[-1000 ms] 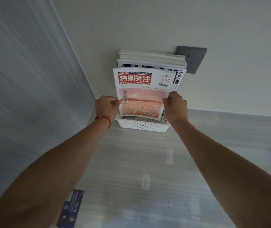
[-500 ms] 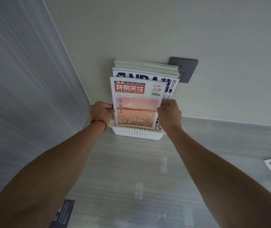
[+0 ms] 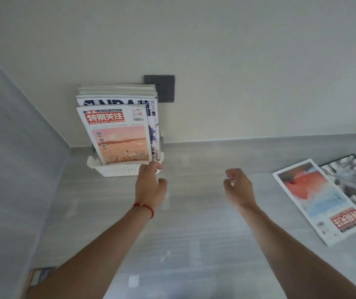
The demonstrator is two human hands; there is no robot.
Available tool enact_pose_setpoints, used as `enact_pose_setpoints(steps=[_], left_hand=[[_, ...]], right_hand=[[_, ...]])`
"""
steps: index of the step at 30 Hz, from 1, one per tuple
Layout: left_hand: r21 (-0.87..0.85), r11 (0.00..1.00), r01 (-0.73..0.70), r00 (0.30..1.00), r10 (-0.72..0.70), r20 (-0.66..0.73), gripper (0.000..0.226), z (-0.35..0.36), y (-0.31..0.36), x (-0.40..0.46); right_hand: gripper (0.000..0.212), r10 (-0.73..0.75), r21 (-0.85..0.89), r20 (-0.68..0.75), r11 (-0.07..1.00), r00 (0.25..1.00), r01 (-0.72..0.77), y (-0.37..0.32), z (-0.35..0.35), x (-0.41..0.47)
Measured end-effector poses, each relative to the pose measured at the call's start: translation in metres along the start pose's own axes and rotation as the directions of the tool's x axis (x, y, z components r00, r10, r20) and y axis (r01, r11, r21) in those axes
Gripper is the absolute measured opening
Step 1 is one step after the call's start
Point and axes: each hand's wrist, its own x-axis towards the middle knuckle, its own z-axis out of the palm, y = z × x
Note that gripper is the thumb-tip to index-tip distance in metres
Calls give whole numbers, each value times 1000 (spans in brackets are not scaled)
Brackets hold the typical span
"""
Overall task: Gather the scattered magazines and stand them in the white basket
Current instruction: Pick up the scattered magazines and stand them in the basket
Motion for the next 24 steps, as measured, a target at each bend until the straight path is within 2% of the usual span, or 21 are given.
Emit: enact_pose_setpoints(steps=[3, 6, 10, 12, 14, 18, 21, 24], left_hand=[[53, 995, -86, 978, 74, 196, 37, 47, 37, -25], [104, 972, -210, 931, 166, 326, 36, 93, 71, -48], [127, 931, -341, 850, 248, 465, 41, 150, 116, -74], [131, 912, -388, 809, 269, 523, 42, 171, 134, -84], [158, 880, -448, 770, 290, 568, 43, 189, 149, -89], [213, 819, -533, 723, 310, 618, 43, 218, 173, -99], [222, 771, -596, 679, 337, 653, 43, 241, 182, -105], [345, 746, -570, 692, 208, 692, 60, 256, 178, -103]], right_hand=[[41, 100, -54, -64, 993, 993, -103, 58, -57, -10], [48, 179, -168, -118, 966, 977, -197, 114, -112, -15], [64, 295, -416, 7, 870, 955, -266, 188, -168, -14], [65, 320, -486, 92, 841, 943, -238, 216, -177, -15], [65, 246, -535, 135, 834, 960, -139, 235, -175, -20], [62, -21, -603, 225, 782, 974, 156, 254, -171, -44], [50, -210, -452, 346, 817, 914, 358, 260, -180, -58], [27, -407, -285, 381, 802, 830, 524, 267, -189, -64]])
